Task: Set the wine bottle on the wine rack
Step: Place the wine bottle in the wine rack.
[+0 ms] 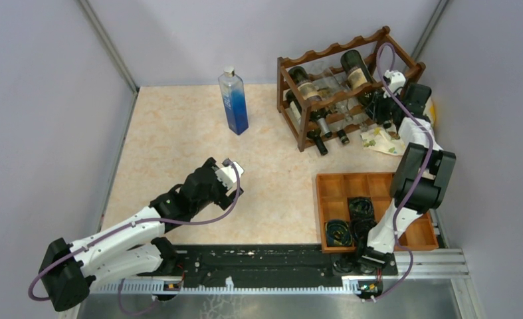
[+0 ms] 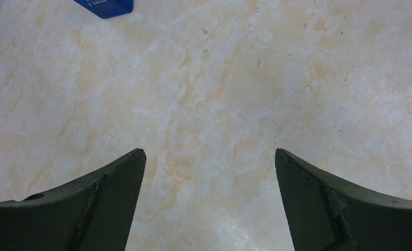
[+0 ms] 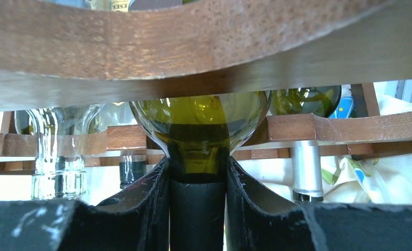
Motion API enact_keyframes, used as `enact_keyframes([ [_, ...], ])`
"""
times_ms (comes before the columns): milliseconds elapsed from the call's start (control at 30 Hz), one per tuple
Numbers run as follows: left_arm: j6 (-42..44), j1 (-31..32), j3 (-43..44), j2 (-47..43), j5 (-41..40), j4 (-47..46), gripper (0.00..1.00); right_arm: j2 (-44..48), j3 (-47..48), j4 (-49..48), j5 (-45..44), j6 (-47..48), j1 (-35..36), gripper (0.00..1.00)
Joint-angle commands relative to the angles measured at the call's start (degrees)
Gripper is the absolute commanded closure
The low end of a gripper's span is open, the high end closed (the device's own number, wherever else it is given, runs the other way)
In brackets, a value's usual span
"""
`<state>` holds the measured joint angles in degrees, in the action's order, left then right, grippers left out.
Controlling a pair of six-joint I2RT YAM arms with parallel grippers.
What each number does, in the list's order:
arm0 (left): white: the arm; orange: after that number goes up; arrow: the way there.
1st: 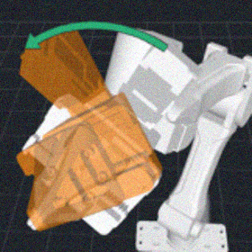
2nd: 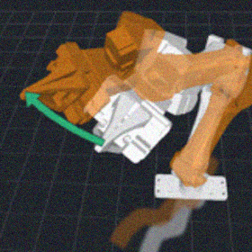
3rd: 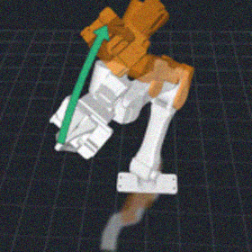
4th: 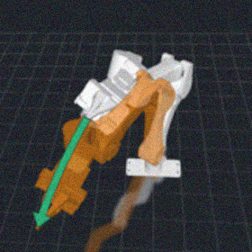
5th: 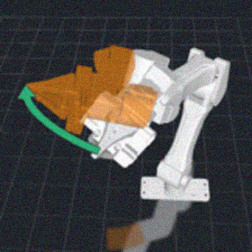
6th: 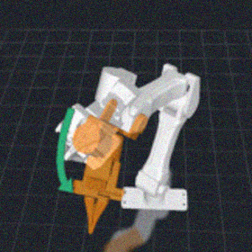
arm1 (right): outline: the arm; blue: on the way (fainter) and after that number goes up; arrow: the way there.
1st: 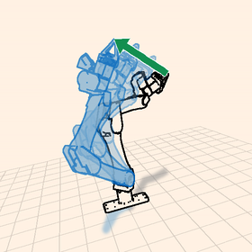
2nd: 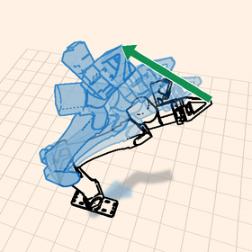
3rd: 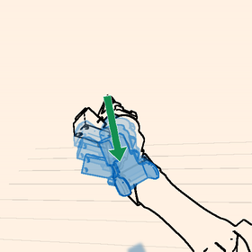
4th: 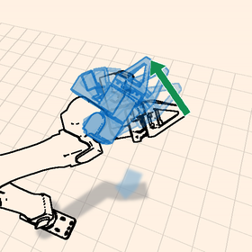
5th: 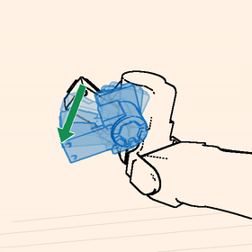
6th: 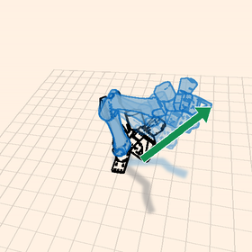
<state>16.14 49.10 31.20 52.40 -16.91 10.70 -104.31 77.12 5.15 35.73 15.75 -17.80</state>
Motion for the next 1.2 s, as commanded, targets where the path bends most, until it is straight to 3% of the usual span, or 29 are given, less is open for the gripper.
enact_keyframes([
  [0,0.21,-0.17,-0.46,0.21,-0.06,-1.12,0.01,6.99,1.0,-12.46,4.03,-2.84,-0.29,1.0],
  [533,0.21,-0.19,-0.35,0.77,0.1,-1.0,0.01,5.71,1.83,-11.14,7.21,-8.69,-0.92,1.0],
  [833,0.3,-0.19,-0.27,1.28,0.23,-0.97,0.01,5.1,4.13,-2.58,2.11,-0.75,-0.92,0.99],
  [1167,0.3,-0.23,-0.23,1.59,0.29,-0.82,0.01,3.43,6.5,-1.92,2.15,1.48,-0.77,0.99],
])
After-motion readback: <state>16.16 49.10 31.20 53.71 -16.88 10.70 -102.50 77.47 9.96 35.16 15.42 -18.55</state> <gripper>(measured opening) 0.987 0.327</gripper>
